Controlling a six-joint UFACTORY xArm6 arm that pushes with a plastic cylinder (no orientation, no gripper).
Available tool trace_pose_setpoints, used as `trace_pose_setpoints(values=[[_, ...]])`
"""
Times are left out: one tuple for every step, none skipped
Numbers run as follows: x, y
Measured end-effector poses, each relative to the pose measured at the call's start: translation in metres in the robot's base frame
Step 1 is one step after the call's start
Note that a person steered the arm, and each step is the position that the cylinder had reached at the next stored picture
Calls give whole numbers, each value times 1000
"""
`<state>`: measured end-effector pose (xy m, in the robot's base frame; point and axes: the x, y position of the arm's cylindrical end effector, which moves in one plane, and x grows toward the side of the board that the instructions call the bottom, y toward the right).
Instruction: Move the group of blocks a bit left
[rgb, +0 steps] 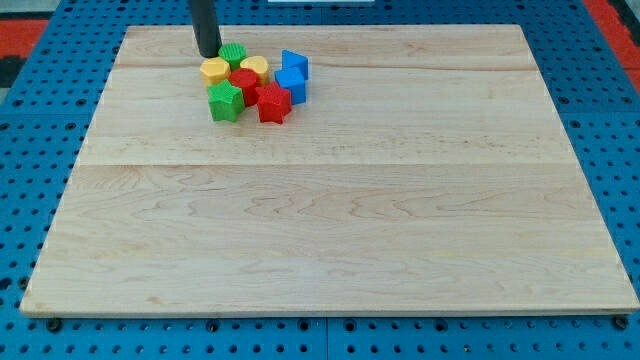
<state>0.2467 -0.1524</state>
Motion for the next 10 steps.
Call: trace_pose_setpoints(values=[[1, -7], [4, -30], [27, -21], [29, 5], [13, -26], [13, -41], [17, -25], [39, 2], [45, -22], [25, -35]])
